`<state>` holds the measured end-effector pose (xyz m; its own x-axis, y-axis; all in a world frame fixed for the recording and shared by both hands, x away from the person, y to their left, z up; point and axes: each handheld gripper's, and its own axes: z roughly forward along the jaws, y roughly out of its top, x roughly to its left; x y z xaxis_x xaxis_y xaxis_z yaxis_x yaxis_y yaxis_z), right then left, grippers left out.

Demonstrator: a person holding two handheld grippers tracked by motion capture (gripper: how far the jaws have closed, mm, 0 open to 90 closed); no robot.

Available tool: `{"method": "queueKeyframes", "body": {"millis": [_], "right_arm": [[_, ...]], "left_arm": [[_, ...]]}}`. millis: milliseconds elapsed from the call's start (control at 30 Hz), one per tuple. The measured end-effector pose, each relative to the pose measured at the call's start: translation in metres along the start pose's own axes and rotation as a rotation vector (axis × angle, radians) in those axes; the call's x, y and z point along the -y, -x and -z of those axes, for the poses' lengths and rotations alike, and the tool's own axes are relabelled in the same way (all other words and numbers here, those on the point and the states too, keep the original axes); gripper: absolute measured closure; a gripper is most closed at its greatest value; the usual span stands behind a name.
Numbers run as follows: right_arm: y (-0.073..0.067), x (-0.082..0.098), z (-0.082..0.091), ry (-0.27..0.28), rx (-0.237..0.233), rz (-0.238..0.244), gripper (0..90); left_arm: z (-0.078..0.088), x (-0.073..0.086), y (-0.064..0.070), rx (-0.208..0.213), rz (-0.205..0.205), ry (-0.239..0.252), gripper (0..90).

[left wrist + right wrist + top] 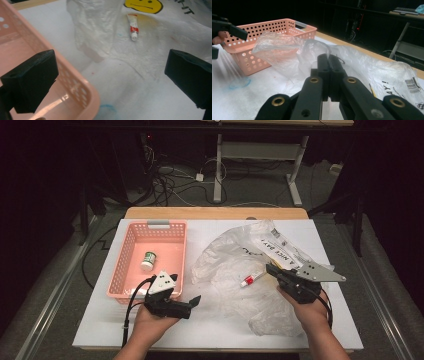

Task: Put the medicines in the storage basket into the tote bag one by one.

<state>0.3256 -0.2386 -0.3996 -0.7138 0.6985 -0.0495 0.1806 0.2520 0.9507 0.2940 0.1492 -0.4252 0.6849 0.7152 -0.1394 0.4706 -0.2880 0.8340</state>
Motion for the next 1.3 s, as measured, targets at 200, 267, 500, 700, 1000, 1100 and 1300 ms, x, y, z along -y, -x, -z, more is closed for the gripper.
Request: {"method": "queueKeyframes", "body": {"millis": [200, 267, 500, 700, 1000, 1100, 1300], "right_arm": [[0.0, 0.0, 0.001, 0.002, 0.005, 0.0, 90.0], [0.0, 0.0, 0.001, 0.001, 0.005, 0.001, 90.0], [-0.001, 0.0, 0.0, -0.002, 0.002, 0.006, 90.0], [-0.001, 0.0, 0.001, -0.003, 0.001, 0.006, 90.0], [0.002, 0.002, 0.001, -0.008, 0.002, -0.002, 90.0], [0.003, 0.003, 0.001, -0.01, 0.004, -0.007, 90.0], [0.004, 0.004, 0.002, -0.01, 0.004, -0.007, 90.0]], "left_arm": [[0.013, 0.0, -0.019, -0.051, 0.036, 0.012, 0.0], [0.016, 0.001, -0.024, -0.071, 0.039, 0.006, 0.0], [0.019, 0.002, -0.034, -0.103, 0.049, -0.029, 0.0], [0.025, 0.004, -0.043, -0.13, 0.061, -0.028, 0.0], [0.04, 0.008, -0.066, -0.179, 0.102, -0.017, 0.0], [0.044, 0.011, -0.074, -0.194, 0.123, -0.012, 0.0], [0.052, 0.016, -0.087, -0.215, 0.161, -0.012, 0.0]]}}
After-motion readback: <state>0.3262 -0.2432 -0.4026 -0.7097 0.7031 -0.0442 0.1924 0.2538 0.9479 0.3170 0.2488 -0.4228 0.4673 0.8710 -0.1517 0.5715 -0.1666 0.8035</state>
